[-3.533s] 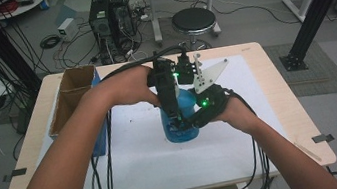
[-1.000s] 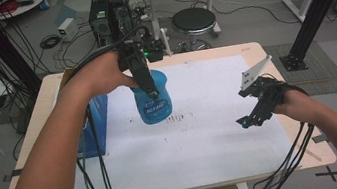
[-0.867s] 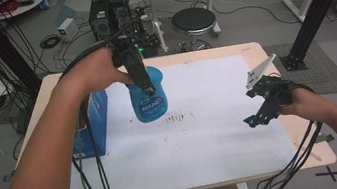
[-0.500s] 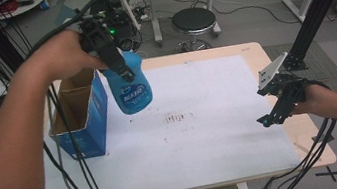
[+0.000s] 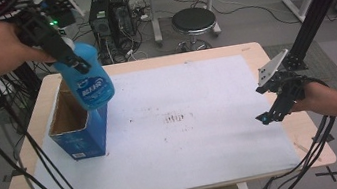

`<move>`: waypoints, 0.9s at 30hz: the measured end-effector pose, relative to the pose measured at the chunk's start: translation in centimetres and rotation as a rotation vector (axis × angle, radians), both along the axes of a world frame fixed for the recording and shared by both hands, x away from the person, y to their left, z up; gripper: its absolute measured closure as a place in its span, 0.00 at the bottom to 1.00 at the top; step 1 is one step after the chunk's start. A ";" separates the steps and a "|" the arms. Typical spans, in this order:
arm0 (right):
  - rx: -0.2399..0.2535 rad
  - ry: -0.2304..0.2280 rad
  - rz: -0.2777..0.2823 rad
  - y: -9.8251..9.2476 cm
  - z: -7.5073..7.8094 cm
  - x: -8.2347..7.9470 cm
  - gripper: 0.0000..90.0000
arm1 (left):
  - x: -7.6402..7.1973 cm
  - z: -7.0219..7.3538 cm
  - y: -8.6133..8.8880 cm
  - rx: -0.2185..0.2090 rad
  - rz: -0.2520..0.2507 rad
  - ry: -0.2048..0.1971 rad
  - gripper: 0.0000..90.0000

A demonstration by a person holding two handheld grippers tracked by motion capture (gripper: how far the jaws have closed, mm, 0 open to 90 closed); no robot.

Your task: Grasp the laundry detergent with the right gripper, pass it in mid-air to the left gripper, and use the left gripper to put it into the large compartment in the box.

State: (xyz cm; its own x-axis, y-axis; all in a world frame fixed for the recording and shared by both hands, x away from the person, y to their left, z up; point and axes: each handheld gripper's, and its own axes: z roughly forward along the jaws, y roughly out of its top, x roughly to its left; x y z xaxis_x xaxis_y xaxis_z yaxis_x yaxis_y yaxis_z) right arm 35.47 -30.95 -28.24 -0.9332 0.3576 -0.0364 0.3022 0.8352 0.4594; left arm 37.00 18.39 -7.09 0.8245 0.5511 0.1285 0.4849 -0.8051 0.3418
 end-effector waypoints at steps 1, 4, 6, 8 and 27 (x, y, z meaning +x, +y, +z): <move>0.003 0.004 -0.003 0.0 0.0 0.0 0.02 | 0.0 0.0 0.5 0.007 0.007 -0.006 0.42; 0.000 0.005 0.001 0.1 0.1 0.1 0.02 | 0.1 -0.1 1.9 0.014 0.033 -0.017 0.42; -0.001 0.006 -0.001 0.1 0.1 0.2 0.02 | 0.2 -0.3 2.7 0.021 0.044 -0.021 0.42; 0.000 0.006 -0.005 0.1 0.1 0.2 0.02 | 0.3 -0.5 3.2 0.027 0.048 -0.021 0.42; 0.023 0.023 -0.023 -0.5 0.1 0.3 0.02 | 2.3 -5.8 6.5 0.060 0.066 0.004 0.42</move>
State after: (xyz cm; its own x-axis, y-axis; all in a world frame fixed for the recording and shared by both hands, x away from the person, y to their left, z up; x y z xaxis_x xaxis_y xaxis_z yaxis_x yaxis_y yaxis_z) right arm 35.79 -31.43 -28.15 -0.9250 0.3799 -0.0067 0.3321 0.8169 0.4715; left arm 39.27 24.88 -12.86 0.7875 0.5954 0.1594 0.5385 -0.7905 0.2918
